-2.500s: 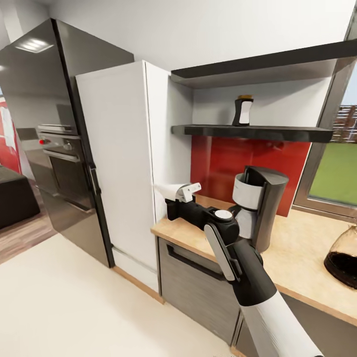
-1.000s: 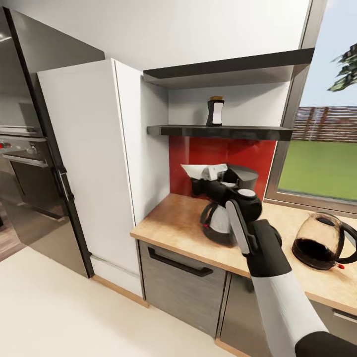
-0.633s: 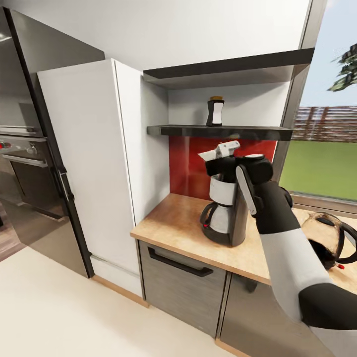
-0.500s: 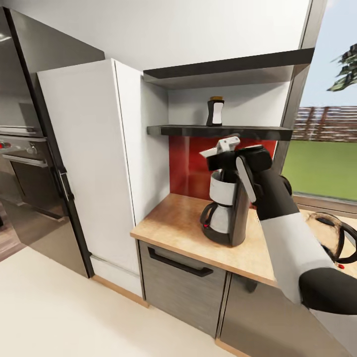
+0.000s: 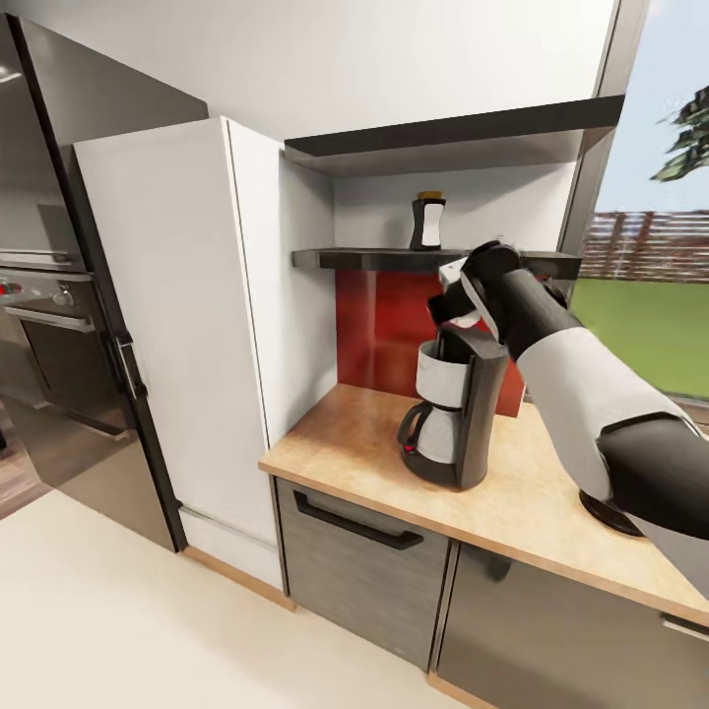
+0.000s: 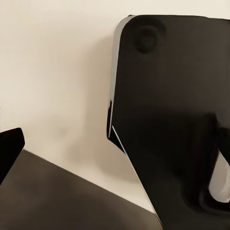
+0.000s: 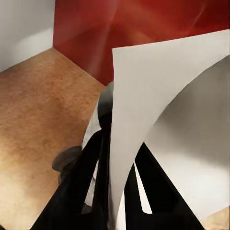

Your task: Set up a coffee station on the kitchen countertop: keep the coffee maker on the countertop, move the bottle of coffee from the kitchen shelf to the counter next to the coffee maker, place a paper coffee filter on top of the coffee maker, put the saucer next to the coffee maker with the coffee cup on the saucer, and place the electric kettle next to the coffee maker.

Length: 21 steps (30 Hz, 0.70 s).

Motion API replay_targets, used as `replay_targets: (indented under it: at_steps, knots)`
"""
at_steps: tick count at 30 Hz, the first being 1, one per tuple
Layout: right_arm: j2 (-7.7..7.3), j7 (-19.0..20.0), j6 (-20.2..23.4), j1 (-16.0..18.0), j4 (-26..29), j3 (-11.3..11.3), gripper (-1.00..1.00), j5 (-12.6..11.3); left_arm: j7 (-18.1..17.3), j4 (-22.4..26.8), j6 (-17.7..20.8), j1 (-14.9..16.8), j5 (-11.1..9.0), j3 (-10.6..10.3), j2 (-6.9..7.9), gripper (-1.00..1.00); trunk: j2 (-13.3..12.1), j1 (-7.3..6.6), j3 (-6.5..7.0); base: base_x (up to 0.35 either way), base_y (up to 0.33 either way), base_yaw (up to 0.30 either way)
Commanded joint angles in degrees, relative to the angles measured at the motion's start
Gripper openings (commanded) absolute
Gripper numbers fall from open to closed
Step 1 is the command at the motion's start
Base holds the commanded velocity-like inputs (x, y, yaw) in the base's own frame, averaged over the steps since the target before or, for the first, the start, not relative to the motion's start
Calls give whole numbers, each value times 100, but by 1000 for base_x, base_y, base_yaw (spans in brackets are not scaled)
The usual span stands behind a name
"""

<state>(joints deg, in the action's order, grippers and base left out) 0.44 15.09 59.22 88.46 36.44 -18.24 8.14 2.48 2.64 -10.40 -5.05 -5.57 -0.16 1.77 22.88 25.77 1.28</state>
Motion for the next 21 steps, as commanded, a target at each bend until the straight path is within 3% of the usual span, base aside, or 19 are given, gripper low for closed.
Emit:
replay_targets:
  at_steps: [1,4,9,12,14,15,16,19,21]
  knots:
    - [0,47,20,3,-85,-6,-100,91,-2,9,-6,-5,-58,-7,12,100,4,2,0,0,0,0]
    - [0,47,22,4,-295,-37,-100,160,-2,10,-4,-5,-58,-4,29,100,4,2,0,0,0,0]
    - [7,47,15,4,-585,-653,-100,176,-2,9,2,-5,-58,-9,34,100,4,2,0,0,0,0]
    - [12,98,5,4,-610,-837,-100,171,-2,9,0,-5,-58,-9,34,100,4,2,0,0,0,0]
    - [21,350,6,4,-608,-859,-100,170,-2,9,-4,-5,-58,-10,39,100,4,2,0,0,0,0]
    - [33,752,13,4,-599,-873,-100,175,-2,9,-2,-5,-58,-10,41,100,4,2,0,0,0,0]
    - [37,902,17,4,-594,-877,-100,181,-2,9,-3,-5,-58,-10,42,100,4,2,0,0,0,0]
    - [45,1115,27,10,-590,-894,-100,282,-2,9,-4,-5,-58,-11,78,100,4,2,0,0,0,0]
    - [44,1151,28,15,-597,-898,-100,494,-4,13,-4,-5,-58,-11,108,100,4,2,0,0,0,0]
